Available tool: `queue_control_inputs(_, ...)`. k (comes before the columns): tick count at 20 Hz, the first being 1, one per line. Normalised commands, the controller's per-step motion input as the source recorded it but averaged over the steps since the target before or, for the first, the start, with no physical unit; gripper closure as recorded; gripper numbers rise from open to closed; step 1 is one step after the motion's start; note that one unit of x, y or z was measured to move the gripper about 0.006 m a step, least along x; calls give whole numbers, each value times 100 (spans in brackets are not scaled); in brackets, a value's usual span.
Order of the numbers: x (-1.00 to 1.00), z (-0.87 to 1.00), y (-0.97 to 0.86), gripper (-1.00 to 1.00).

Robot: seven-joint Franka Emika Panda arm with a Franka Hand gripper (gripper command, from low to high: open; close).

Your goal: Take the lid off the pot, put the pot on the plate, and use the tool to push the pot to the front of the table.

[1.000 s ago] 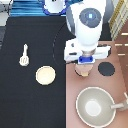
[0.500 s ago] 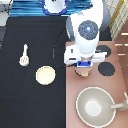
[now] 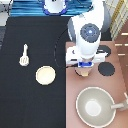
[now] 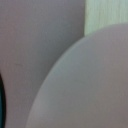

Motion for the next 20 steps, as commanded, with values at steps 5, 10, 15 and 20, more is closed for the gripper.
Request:
queue_control_inputs(5,-26,-14,2,100)
queue_control_inputs(10,-20,-21,1,100)
queue_control_inputs(15,-22,-6,4,100)
queue_control_inputs(20,-27,66,4,100)
